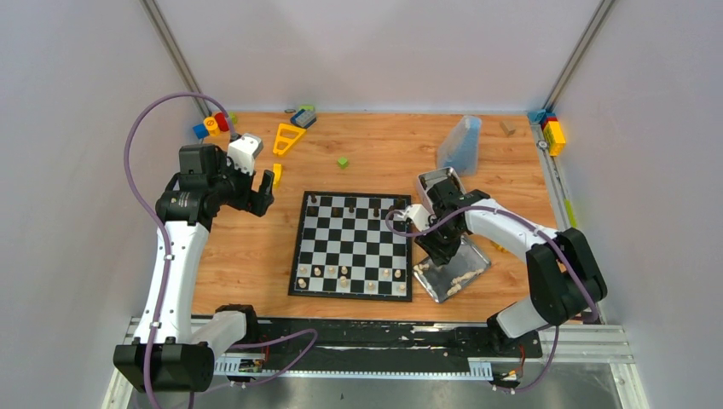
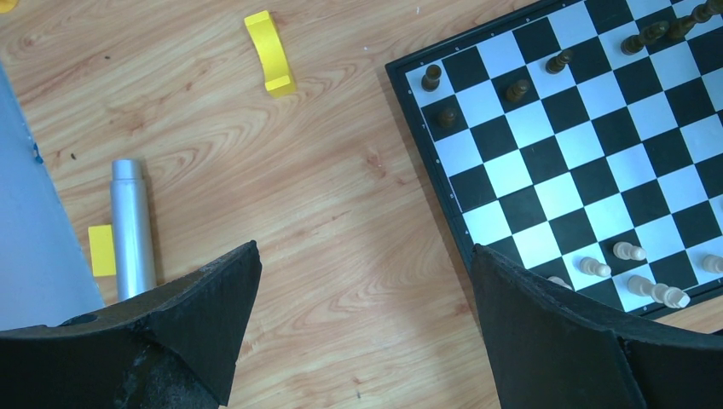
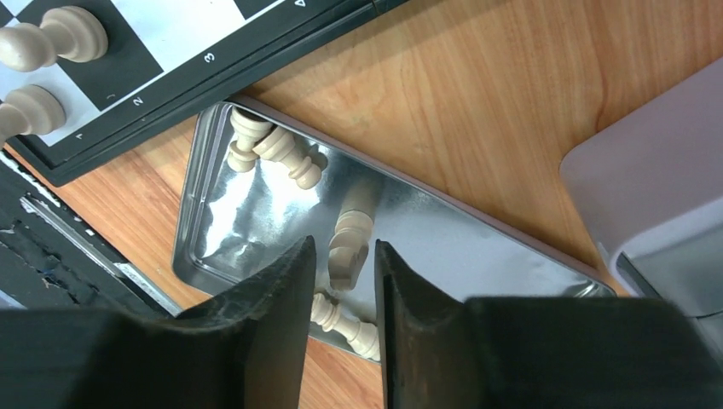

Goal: Set up the chess pieces on the board
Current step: Pick up the chess piece from the storage box, then place the chess piece on the chessboard.

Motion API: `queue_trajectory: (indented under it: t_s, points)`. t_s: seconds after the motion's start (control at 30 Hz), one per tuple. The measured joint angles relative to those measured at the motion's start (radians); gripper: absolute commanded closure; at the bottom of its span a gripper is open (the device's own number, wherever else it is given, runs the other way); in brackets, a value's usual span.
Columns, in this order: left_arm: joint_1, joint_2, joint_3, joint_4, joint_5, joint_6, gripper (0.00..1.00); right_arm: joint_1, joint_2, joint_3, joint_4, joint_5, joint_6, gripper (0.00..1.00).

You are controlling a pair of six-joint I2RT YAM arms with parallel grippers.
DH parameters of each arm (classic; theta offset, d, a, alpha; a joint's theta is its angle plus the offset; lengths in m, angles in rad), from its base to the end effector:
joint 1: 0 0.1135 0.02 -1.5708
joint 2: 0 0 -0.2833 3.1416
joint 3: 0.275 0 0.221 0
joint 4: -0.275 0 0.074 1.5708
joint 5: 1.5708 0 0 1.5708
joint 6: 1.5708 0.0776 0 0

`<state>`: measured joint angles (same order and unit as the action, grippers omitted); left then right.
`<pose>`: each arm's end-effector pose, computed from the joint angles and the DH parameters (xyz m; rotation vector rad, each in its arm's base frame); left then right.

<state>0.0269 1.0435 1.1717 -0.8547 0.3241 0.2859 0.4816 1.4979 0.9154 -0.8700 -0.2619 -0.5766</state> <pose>0.1916 -0.0196 0.3470 0.4552 2.2138 -0.2063 0.1924 0.1232 0.1812 -1.5279 2.5671 0.3846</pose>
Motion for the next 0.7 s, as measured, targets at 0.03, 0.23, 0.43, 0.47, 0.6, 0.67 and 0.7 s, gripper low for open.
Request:
queue_trajectory:
  t_s: [0.03, 0.23, 0.43, 0.47, 0.6, 0.67, 0.7]
  points:
    - [0.0, 0.0, 0.0, 0.0, 0.0, 0.0, 0.0, -0.001, 0.005, 0.0, 0.002, 0.0, -0.002, 0.75]
    - [0.0, 0.0, 0.0, 0.0, 0.0, 0.0, 0.0, -0.001, 0.017, 0.0, 0.005, 0.005, -0.006, 0.94]
    - [0.0, 0.0, 0.0, 0.0, -0.001, 0.001, 0.0, -0.001, 0.005, 0.02, -0.024, 0.003, -0.001, 1.0]
    - [0.0, 0.0, 0.0, 0.0, -0.001, 0.001, 0.0, -0.001, -0.002, 0.03, -0.038, -0.001, 0.0, 1.0]
    - [0.0, 0.0, 0.0, 0.0, -0.002, 0.001, 0.0, 0.014, -0.041, 0.086, -0.085, -0.014, 0.009, 1.0]
    - [0.0, 0.0, 0.0, 0.0, -0.004, 0.001, 0.0, 0.043, -0.059, 0.117, -0.097, -0.019, 0.017, 1.0]
    - [0.0, 0.0, 0.0, 0.0, -0.005, 0.0, 0.0, 0.067, -0.067, 0.133, -0.103, -0.022, 0.023, 1.0]
